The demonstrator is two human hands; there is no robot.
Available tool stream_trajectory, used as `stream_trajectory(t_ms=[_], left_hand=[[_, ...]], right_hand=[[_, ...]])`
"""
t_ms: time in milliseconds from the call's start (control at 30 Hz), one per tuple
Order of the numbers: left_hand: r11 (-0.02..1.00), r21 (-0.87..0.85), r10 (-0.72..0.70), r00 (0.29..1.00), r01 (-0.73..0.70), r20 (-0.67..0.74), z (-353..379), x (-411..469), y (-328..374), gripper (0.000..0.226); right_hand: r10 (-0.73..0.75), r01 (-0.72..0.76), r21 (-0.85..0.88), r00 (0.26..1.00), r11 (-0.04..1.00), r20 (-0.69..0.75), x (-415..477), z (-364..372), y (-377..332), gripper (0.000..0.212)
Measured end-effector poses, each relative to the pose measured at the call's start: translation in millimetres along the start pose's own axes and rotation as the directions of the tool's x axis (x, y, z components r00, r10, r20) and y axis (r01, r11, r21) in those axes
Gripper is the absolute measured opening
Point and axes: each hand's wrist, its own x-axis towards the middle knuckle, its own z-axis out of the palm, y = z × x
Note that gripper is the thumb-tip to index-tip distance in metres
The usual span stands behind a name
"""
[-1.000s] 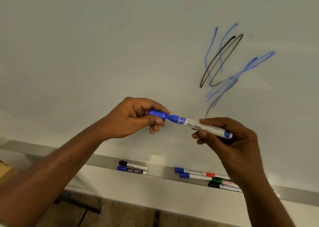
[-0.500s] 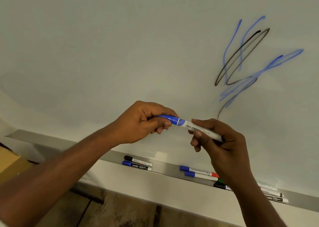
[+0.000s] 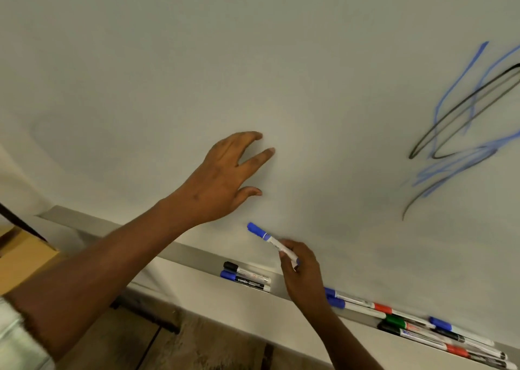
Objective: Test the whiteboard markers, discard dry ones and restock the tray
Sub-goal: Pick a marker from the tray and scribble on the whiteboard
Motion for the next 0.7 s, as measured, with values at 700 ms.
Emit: stream_trajectory(t_ms=[700], left_hand=[[0.957,0.289,0.137,0.922,-0.028,-0.361,81,6,-36,0.098]], right_hand=[[-0.025,0.266,-0.772,0.951,0.577,0.309,-8,83,78,0.041]])
